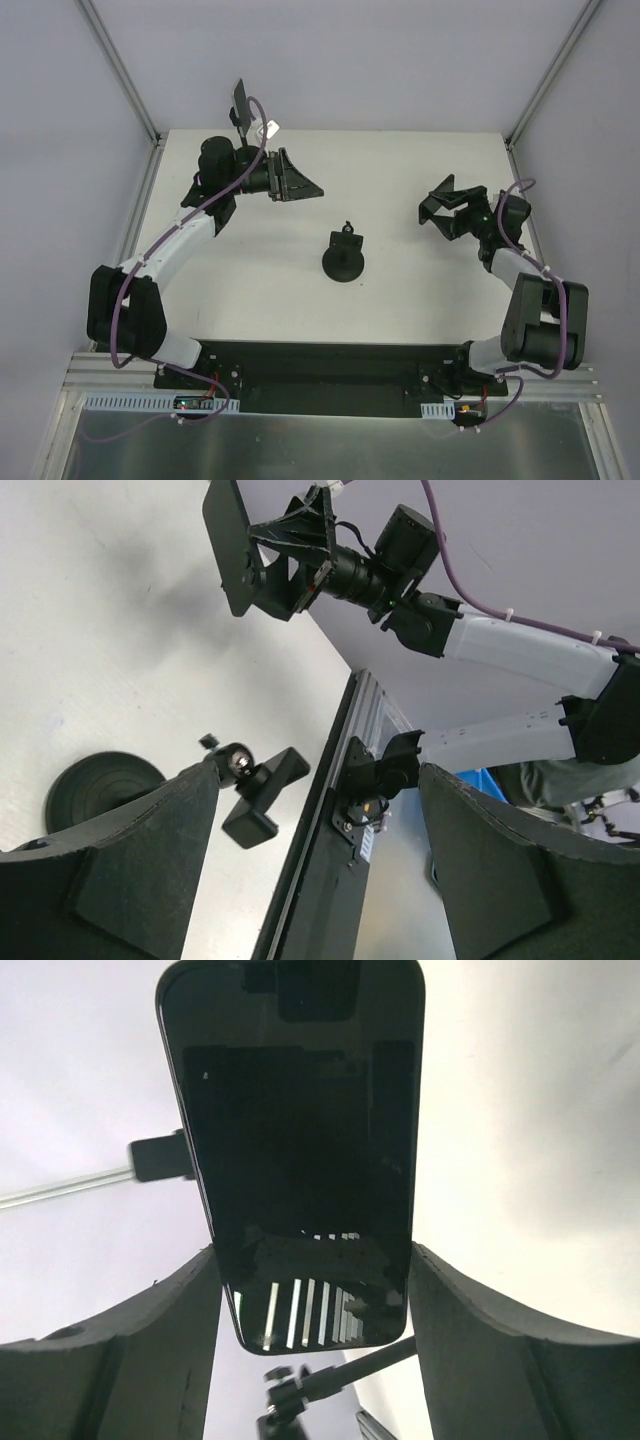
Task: Place the phone on the phone stand
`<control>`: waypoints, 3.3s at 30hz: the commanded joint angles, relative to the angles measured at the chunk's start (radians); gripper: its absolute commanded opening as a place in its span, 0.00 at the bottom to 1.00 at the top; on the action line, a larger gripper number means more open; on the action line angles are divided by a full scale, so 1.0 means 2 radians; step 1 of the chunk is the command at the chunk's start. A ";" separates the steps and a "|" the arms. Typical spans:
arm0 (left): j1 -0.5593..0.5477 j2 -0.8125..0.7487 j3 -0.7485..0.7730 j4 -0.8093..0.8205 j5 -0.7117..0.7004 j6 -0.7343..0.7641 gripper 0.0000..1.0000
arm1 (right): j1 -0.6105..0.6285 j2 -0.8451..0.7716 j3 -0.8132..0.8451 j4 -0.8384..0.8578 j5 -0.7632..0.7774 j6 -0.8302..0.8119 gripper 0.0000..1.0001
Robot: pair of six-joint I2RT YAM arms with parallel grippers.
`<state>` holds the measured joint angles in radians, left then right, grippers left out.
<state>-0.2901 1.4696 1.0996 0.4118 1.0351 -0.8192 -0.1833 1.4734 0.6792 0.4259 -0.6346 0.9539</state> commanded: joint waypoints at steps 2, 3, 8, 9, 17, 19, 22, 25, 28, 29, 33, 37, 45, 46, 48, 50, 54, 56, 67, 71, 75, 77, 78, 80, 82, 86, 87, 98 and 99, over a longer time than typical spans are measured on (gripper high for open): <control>-0.037 -0.057 0.027 -0.070 -0.047 0.127 0.77 | 0.025 -0.090 -0.030 0.121 -0.006 0.104 0.01; -0.044 -0.061 0.032 -0.085 -0.057 0.162 0.76 | 0.033 -0.111 -0.033 0.123 -0.001 0.121 0.01; -0.096 -0.097 0.027 -0.128 -0.133 0.236 0.69 | 0.108 -0.179 -0.031 0.102 0.064 0.140 0.01; -0.106 -0.103 0.022 -0.132 -0.145 0.256 0.69 | 0.121 -0.203 -0.030 0.090 0.079 0.138 0.01; -0.195 -0.167 -0.021 -0.139 -0.284 0.374 0.82 | 0.292 -0.271 0.004 0.021 0.259 0.104 0.01; -0.208 -0.170 -0.029 -0.130 -0.292 0.379 0.83 | 0.322 -0.268 0.010 0.025 0.290 0.104 0.01; -0.221 -0.177 -0.040 -0.116 -0.310 0.384 0.82 | 0.391 -0.254 0.016 0.046 0.335 0.102 0.01; -0.225 -0.191 -0.063 -0.096 -0.334 0.388 0.80 | 0.423 -0.231 0.022 0.064 0.352 0.109 0.01; -0.225 -0.202 -0.077 -0.076 -0.355 0.390 0.74 | 0.449 -0.211 0.021 0.094 0.364 0.126 0.01; -0.225 -0.203 -0.080 -0.075 -0.360 0.392 0.71 | 0.454 -0.205 0.022 0.098 0.366 0.127 0.01; -0.225 -0.200 -0.080 -0.076 -0.379 0.393 0.56 | 0.479 -0.200 0.032 0.099 0.382 0.130 0.01; -0.225 -0.193 -0.076 -0.082 -0.377 0.390 0.45 | 0.503 -0.200 0.041 0.092 0.400 0.124 0.01; -0.225 -0.195 -0.076 -0.085 -0.382 0.390 0.43 | 0.527 -0.198 0.050 0.087 0.409 0.117 0.01; -0.225 -0.199 -0.076 -0.085 -0.387 0.391 0.39 | 0.534 -0.198 0.050 0.087 0.411 0.117 0.01; -0.225 -0.203 -0.078 -0.085 -0.396 0.393 0.26 | 0.540 -0.198 0.049 0.087 0.415 0.115 0.01; -0.225 -0.210 -0.080 -0.085 -0.407 0.397 0.16 | 0.548 -0.201 0.048 0.080 0.417 0.114 0.01; -0.225 -0.219 -0.083 -0.088 -0.421 0.398 0.00 | 0.550 -0.214 0.047 0.056 0.410 0.103 0.22; -0.226 -0.222 -0.082 -0.089 -0.421 0.397 0.00 | 0.550 -0.234 0.052 0.013 0.409 0.069 0.45; -0.225 -0.226 -0.047 -0.127 -0.375 0.367 0.00 | 0.540 -0.366 0.168 -0.413 0.427 -0.295 0.96; -0.225 -0.219 -0.026 -0.143 -0.335 0.364 0.00 | 0.540 -0.385 0.200 -0.513 0.416 -0.404 0.96; -0.225 -0.206 -0.008 -0.169 -0.327 0.370 0.00 | 0.540 -0.391 0.226 -0.582 0.378 -0.491 0.96; -0.225 -0.204 0.005 -0.187 -0.336 0.361 0.00 | 0.540 -0.389 0.244 -0.599 0.365 -0.509 0.96; -0.225 -0.203 0.013 -0.213 -0.335 0.360 0.00 | 0.540 -0.386 0.249 -0.615 0.360 -0.517 0.96; -0.225 -0.206 0.028 -0.236 -0.324 0.363 0.00 | 0.540 -0.381 0.259 -0.625 0.354 -0.540 0.96; -0.224 -0.220 0.023 -0.252 -0.313 0.373 0.00 | 0.540 -0.372 0.262 -0.627 0.332 -0.561 0.96; -0.224 -0.243 0.003 -0.253 -0.257 0.422 0.00 | 0.542 -0.330 0.283 -0.641 0.322 -0.591 0.99; -0.224 -0.251 -0.001 -0.252 -0.240 0.430 0.00 | 0.546 -0.306 0.302 -0.658 0.322 -0.599 0.95; -0.216 -0.290 -0.051 -0.253 -0.217 0.458 0.00 | 0.576 -0.268 0.364 -0.704 0.322 -0.695 0.86; -0.216 -0.289 -0.050 -0.252 -0.210 0.459 0.00 | 0.578 -0.264 0.369 -0.703 0.306 -0.705 0.86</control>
<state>-0.7311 0.9134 0.9958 -0.1627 0.5465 0.0715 0.9630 0.9558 1.3376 -0.9672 0.0513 -0.3416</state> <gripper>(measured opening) 0.106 0.864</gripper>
